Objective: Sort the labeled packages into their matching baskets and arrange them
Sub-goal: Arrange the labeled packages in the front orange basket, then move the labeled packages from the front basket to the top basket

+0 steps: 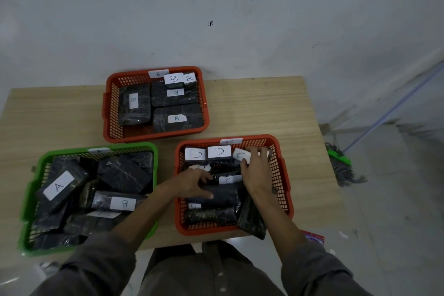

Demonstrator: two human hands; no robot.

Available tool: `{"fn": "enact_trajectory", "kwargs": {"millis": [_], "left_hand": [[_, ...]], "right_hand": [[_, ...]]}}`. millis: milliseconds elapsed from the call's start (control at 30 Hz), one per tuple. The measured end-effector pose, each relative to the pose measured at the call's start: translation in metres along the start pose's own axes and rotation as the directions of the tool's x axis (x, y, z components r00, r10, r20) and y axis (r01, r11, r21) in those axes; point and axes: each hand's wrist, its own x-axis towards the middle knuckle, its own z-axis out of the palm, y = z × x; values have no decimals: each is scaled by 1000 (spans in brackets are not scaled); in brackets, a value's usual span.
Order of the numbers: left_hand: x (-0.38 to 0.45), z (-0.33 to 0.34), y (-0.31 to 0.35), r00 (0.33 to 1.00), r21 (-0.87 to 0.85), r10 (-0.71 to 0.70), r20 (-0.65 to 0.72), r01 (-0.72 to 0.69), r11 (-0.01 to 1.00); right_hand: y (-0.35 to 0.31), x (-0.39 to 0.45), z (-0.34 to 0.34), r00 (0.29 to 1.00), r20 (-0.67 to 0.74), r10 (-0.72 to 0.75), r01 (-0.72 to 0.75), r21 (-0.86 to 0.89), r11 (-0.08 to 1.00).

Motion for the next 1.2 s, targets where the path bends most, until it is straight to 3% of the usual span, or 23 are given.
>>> {"fn": "enact_trajectory", "kwargs": {"millis": [67,200,367,433,500,600,733,833,900,967,1067,1200], "left_hand": [[-1,5,0,999,99,-31,33,28,995],[-1,12,0,998,220,-51,-25,56,974],[-12,12,2,976,226,122,-182,-79,971],[-23,10,5,918,132,179,-355,-140,981],[-34,6,12,818,103,213,-535,-187,977],[-45,0,22,724,214,292,-625,-201,956],[-56,1,30,654,296,364,-663,-218,930],[-66,-2,26,597,93,248,-763,-279,956],[-75,-9,19,629,-228,52,-776,-356,906],[-81,-17,9,697,-455,-51,-715,-409,791],[-85,-30,-1,780,-525,-32,-625,-390,757],[-85,-38,-2,787,-532,-24,-616,-393,750]], "right_hand": [[-3,-3,-2,1000,6,7,-7,-1,1000],[6,-13,-4,998,12,53,-54,51,997],[10,-39,-8,970,167,176,-206,183,961],[-2,-50,-17,917,314,245,-331,262,907],[-18,-54,-30,851,462,251,-432,342,834],[-40,-51,-44,775,600,199,-544,473,693],[-47,-51,-50,798,599,66,-533,650,542],[-44,-55,-52,840,541,47,-487,712,506],[-42,-57,-53,854,518,41,-465,725,508],[-42,-58,-54,859,511,37,-453,724,520],[-47,-58,-51,861,508,32,-444,719,535],[-55,-51,-44,856,514,43,-464,731,500]]}}
